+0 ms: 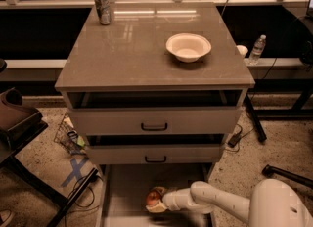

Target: Place apple into bottom drawer

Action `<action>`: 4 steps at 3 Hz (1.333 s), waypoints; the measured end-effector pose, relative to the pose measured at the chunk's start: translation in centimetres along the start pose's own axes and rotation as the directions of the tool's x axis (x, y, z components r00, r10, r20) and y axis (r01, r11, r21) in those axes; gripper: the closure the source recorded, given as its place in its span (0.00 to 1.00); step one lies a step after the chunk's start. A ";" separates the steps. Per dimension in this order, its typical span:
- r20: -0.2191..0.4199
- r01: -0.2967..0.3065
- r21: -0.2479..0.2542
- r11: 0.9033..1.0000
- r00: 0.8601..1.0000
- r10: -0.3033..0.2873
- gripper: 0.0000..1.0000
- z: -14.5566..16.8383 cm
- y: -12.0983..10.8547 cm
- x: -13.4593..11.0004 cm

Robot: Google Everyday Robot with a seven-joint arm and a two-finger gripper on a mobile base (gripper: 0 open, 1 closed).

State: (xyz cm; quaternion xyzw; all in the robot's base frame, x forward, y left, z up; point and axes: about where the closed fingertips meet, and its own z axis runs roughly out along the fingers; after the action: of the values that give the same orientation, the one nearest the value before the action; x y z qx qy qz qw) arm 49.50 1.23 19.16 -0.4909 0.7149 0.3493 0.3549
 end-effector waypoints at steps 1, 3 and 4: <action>-0.034 0.002 -0.018 1.000 0.999 -0.003 1.00 2.0 0.1 2.3; -0.036 0.001 -0.027 1.000 0.999 -0.002 0.54 2.6 0.4 2.5; -0.035 0.000 -0.031 1.000 0.999 -0.001 0.31 2.8 0.6 2.5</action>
Offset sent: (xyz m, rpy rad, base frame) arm -0.0038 0.0068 -0.0298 -0.0276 0.0154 0.0219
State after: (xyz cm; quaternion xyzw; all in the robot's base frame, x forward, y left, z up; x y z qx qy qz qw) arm 48.74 2.63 15.69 -0.5026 0.7153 0.3515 0.3349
